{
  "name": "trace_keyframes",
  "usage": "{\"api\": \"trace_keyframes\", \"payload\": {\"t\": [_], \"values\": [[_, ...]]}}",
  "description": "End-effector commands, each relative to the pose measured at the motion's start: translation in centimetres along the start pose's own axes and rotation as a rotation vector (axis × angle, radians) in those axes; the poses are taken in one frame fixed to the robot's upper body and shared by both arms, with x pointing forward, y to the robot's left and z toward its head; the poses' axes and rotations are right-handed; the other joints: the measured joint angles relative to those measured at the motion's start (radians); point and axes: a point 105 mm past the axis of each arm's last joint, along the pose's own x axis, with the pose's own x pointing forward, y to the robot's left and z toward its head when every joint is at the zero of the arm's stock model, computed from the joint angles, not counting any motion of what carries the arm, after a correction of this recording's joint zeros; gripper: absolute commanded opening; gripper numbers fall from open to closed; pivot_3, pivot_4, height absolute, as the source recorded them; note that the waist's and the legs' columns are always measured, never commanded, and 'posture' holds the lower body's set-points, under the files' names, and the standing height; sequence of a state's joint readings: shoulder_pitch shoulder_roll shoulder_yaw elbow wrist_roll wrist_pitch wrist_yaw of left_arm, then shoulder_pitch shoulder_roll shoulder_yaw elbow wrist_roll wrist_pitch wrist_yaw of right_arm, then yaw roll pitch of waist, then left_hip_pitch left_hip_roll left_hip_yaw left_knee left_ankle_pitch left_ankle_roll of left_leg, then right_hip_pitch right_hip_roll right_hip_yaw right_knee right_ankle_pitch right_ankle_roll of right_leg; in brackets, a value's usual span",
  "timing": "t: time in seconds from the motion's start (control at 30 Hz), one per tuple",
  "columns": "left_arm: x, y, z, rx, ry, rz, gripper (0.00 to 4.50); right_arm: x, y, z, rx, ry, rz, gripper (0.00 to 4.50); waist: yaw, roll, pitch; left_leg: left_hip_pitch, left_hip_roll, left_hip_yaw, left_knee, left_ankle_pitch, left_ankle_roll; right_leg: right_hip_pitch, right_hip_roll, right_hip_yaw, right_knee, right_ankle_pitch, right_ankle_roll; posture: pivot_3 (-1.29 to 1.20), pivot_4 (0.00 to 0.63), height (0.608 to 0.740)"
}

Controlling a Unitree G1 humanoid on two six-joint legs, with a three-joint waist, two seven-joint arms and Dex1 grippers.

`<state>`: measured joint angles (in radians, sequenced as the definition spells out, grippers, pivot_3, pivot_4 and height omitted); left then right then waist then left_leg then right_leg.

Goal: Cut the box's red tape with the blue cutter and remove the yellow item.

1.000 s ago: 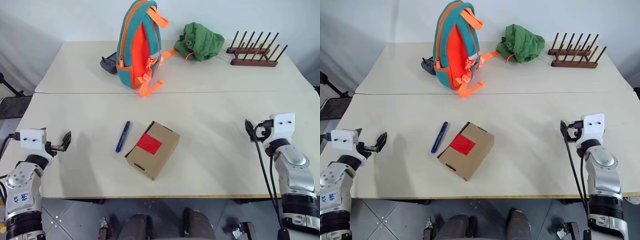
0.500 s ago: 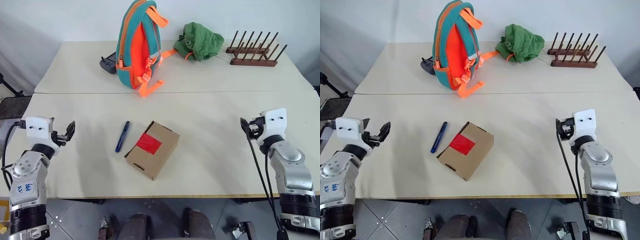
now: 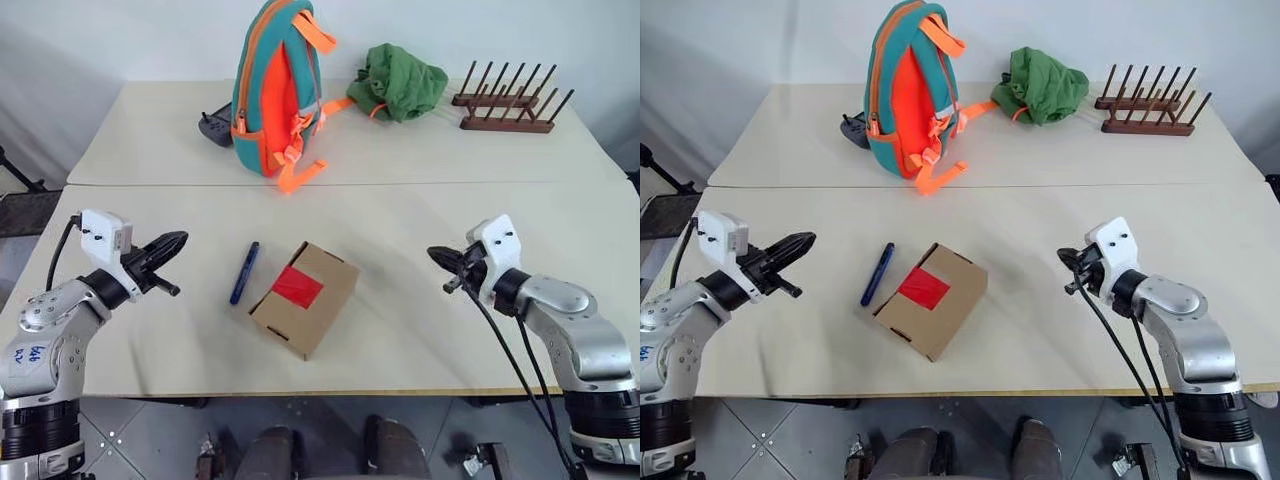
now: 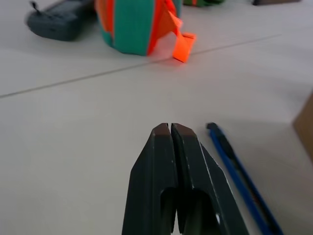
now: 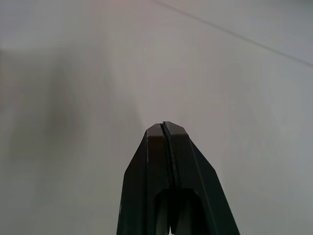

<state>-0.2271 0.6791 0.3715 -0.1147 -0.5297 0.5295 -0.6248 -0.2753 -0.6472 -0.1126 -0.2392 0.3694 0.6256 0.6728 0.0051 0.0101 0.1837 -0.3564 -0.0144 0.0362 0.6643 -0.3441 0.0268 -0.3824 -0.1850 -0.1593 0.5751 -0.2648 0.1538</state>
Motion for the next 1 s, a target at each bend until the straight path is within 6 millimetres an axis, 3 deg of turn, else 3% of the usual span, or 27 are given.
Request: {"api": "trace_keyframes", "payload": {"t": [0.03, 0.2, 0.53, 0.63, 0.73, 1.0], "values": [[2.1, -2.4, 2.1, 0.016, -0.042, -0.162, 0.07, -0.9, 3.7, 0.9, -0.017, 0.022, 0.225, 0.0, 0.012, 0.0, 0.001, 0.0, 0.0, 0.0, 0.0, 0.0, 0.0, 0.0, 0.0, 0.0, 0.0, 0.0, 0.0, 0.0, 0.15, 0.74], [5.8, -6.6, 1.0, -0.015, 0.012, -0.378, 0.07, -0.9, 7.4, 0.9, -0.013, 0.043, 0.377, 0.0, 0.021, -0.001, 0.001, -0.001, -0.004, 0.0, 0.002, -0.001, 0.0, 0.001, 0.0, 0.0, 0.0, 0.0, 0.0, 0.0, 0.15, 0.74], [8.7, -7.9, -1.9, 0.052, 0.121, -0.515, 0.07, 0.8, 9.2, 0.9, -0.002, 0.03, 0.351, 0.0, 0.02, -0.004, 0.003, -0.001, -0.004, 0.004, 0.003, -0.001, 0.0, -0.001, 0.002, 0.0, 0.0, 0.0, 0.0, 0.0, 0.15, 0.74], [10.5, -9.3, -1.6, 0.062, 0.086, -0.571, 0.07, 1.5, 10.1, 1.2, 0.005, 0.018, 0.374, 0.0, 0.024, -0.005, 0.003, -0.004, -0.004, 0.004, 0.006, -0.001, 0.0, -0.001, 0.002, -0.001, 0.0, 0.0, 0.0, 0.0, 0.15, 0.74], [11.8, -10.7, -1.1, 0.064, 0.05, -0.627, 0.07, 1.7, 10.6, 1.5, 0.003, 0.018, 0.38, 0.0, 0.024, -0.005, 0.003, -0.018, -0.005, 0.003, 0.016, -0.002, 0.0, -0.009, 0.002, -0.002, 0.004, 0.0, 0.0, 0.0, 0.15, 0.74], [15.4, -13.3, 1.2, 0.085, -0.075, -0.672, 0.07, 1.0, 12.0, 2.7, 0.0, 0.006, 0.4, 0.0, 0.022, -0.006, 0.003, -0.018, -0.005, 0.004, 0.019, -0.002, 0.0, -0.01, 0.002, -0.001, 0.008, 0.0, 0.0, 0.0, 0.15, 0.74]]}}
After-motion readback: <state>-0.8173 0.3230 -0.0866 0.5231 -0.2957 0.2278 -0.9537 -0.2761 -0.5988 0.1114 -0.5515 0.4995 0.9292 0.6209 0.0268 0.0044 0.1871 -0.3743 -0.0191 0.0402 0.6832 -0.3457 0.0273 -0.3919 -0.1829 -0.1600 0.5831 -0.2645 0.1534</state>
